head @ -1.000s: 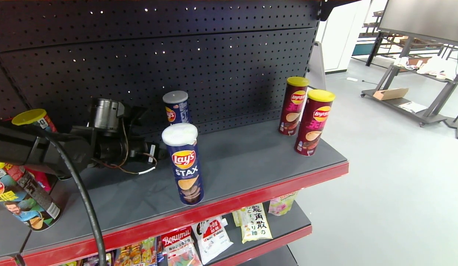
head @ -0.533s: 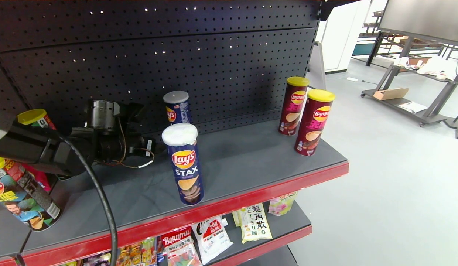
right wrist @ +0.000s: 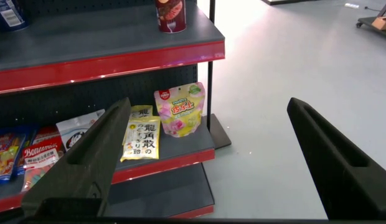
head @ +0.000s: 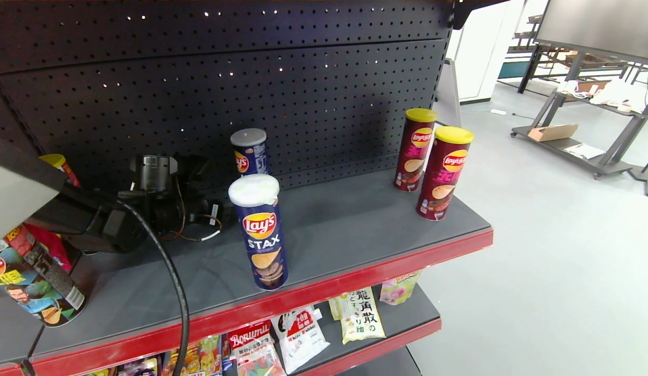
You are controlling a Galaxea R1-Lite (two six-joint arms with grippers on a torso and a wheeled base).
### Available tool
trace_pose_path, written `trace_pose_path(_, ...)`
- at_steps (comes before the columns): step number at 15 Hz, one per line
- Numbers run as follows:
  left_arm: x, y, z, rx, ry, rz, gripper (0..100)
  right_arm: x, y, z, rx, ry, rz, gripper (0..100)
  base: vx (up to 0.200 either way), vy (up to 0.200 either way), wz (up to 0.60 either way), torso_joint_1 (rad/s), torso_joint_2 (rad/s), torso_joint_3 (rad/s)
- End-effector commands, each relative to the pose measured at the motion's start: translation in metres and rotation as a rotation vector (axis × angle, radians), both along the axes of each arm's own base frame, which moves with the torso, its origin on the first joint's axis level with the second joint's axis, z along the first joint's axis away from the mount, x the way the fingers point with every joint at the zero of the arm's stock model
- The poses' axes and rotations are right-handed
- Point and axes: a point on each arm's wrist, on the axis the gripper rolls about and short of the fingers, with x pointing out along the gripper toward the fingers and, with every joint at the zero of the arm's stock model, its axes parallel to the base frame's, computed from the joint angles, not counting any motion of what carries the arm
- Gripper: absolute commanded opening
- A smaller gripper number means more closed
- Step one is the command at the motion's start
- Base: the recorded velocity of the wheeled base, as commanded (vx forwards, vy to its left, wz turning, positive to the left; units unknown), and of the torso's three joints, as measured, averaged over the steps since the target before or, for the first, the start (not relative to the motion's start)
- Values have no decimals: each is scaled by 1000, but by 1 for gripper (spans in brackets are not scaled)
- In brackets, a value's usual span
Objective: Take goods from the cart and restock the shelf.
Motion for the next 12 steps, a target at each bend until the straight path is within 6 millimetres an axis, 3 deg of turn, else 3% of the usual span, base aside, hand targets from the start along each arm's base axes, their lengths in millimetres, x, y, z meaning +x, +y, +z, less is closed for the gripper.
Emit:
trace_pose_path(1, 5, 2, -10, 2, 20, 6, 100, 0, 0, 0, 0, 0, 1, 100, 0, 0, 0, 0, 0, 0)
trace_pose_path(4, 19, 0, -18, -7, -34, 4, 100, 0, 0, 0, 0, 0, 1, 100, 0, 0, 0, 0, 0, 0)
trace_pose_path(12, 24, -2, -24, -17, -33, -1, 100, 0, 0, 0, 0, 0, 1, 100, 0, 0, 0, 0, 0, 0)
